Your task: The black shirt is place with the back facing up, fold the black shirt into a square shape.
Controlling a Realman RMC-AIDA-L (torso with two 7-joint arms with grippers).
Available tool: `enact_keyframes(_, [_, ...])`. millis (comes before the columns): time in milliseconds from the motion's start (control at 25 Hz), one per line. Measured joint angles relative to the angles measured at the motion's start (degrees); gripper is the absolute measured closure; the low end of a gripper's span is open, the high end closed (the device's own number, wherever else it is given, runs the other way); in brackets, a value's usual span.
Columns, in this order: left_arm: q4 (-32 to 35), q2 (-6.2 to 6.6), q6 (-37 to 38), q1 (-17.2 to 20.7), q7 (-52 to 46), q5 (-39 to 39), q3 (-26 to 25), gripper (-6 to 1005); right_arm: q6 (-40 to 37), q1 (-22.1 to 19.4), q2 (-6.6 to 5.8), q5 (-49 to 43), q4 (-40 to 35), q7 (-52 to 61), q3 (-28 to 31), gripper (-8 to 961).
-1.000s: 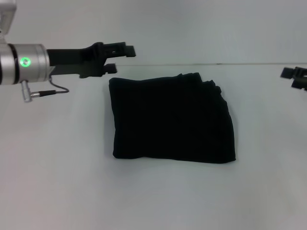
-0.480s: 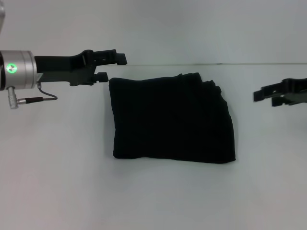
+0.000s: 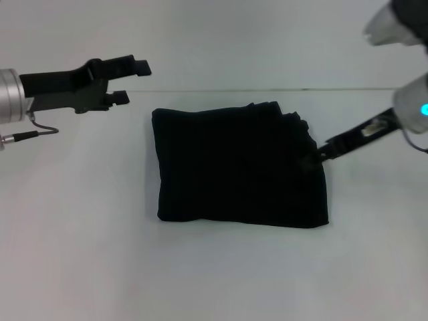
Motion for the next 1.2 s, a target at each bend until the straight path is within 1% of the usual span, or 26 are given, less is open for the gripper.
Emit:
enact_keyframes(160, [-0.1,-0.15,0.0,0.6,0.2,0.0,-1.4,50,5.8,-0.1,3.51,-0.4,-5.1,-2.3,-7.1,179])
enact_keyframes(200, [-0.1,-0.23,0.0,0.8,0.2,0.0,-1.5,50,8.1,-0.6,4.76,-1.1,-7.3,-2.6,-9.4,179])
enact_keyframes(240, [-0.1,-0.31,-0.1,1.0,0.2,0.0,-1.5,50,9.5,-1.0,5.75,-1.7,-8.9,-2.8,-11.1,179])
enact_keyframes(320, [-0.1,-0.38,-0.2,1.2,0.2,0.0,-1.5,50,13.4,-1.5,7.05,-2.9,-10.9,-2.7,-16.1,179])
enact_keyframes(400, [-0.2,-0.57,-0.6,1.3,0.2,-0.3,-1.5,50,17.0,-1.4,7.24,-3.0,-10.3,-1.9,-21.2,179])
enact_keyframes(480, [-0.3,-0.6,-0.8,1.5,0.3,-0.6,-1.5,50,20.3,-0.7,7.23,-2.9,-8.7,-1.2,-24.8,180])
enact_keyframes(560, [-0.4,-0.62,-1.0,1.5,0.3,-0.8,-1.5,50,22.3,0.2,7.24,-2.9,-7.0,-1.1,-26.0,180])
enact_keyframes(760, [-0.5,-0.78,-2.0,1.6,0.4,-0.9,-1.6,50,25.4,3.0,7.37,-1.3,-1.7,-1.4,-26.8,181])
enact_keyframes(880, [-0.5,-0.89,-2.3,1.5,0.4,-0.9,-1.6,50,28.0,3.7,7.47,1.8,1.3,-1.6,-29.2,181])
enact_keyframes(1040, [-0.5,-1.06,-2.5,1.5,0.4,-0.9,-1.6,49,30.5,3.8,7.6,4.2,3.2,-1.4,-31.8,182])
enact_keyframes(1200, [-0.5,-1.18,-2.5,1.4,0.4,-1.0,-1.6,49,32.7,4.3,7.63,4.5,6.3,-0.9,-32.5,182])
